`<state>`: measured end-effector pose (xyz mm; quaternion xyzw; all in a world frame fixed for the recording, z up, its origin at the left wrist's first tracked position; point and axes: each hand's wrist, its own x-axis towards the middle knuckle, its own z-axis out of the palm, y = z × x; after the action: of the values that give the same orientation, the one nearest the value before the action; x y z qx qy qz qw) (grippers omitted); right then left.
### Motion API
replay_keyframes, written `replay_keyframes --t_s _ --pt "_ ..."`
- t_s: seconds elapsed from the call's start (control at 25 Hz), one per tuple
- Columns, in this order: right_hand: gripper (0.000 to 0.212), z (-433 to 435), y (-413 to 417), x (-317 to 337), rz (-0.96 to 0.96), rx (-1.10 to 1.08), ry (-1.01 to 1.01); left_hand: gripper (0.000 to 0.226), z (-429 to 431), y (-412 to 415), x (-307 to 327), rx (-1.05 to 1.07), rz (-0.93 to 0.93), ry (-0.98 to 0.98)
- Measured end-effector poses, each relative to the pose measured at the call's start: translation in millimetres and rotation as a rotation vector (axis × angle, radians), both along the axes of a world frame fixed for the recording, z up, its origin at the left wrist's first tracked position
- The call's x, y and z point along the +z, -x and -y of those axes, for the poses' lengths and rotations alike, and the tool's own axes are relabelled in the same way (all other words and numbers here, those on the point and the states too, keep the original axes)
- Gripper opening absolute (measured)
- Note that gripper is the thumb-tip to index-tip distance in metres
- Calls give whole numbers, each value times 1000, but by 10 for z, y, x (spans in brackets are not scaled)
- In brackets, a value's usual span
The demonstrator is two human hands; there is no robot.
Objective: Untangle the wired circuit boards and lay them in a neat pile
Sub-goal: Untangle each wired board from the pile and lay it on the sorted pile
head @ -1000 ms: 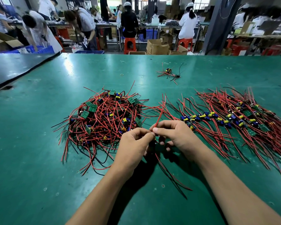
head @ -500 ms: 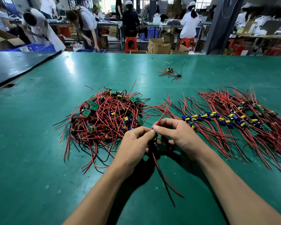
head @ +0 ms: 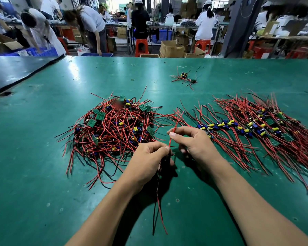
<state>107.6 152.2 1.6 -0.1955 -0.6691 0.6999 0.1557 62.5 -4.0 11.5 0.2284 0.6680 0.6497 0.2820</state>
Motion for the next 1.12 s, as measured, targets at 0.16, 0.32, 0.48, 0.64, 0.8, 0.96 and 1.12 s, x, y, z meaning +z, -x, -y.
replay_keyframes --t_s 0.16,0.32,0.48,0.64,0.8,0.96,1.12 --pt "6 -44 37 -56 -63 -150 30 24 -4 -21 9 -16 -66 34" --pt "7 -108 84 -94 -151 -296 -92 23 -4 -28 37 -23 -87 47" --pt "7 -157 82 -97 -178 -380 -156 22 -7 -29 39 -11 -97 62" --pt "9 -142 73 -34 -172 -379 -32 22 -6 -33 30 -4 -108 74" --pt "9 -113 66 85 -184 -341 340 21 -3 -30 29 -5 -113 88" --pt "12 -154 25 159 -91 -249 569 21 0 -29 25 -7 -103 76" --pt "14 -154 6 184 -113 -189 494 21 5 -30 33 3 -123 91"
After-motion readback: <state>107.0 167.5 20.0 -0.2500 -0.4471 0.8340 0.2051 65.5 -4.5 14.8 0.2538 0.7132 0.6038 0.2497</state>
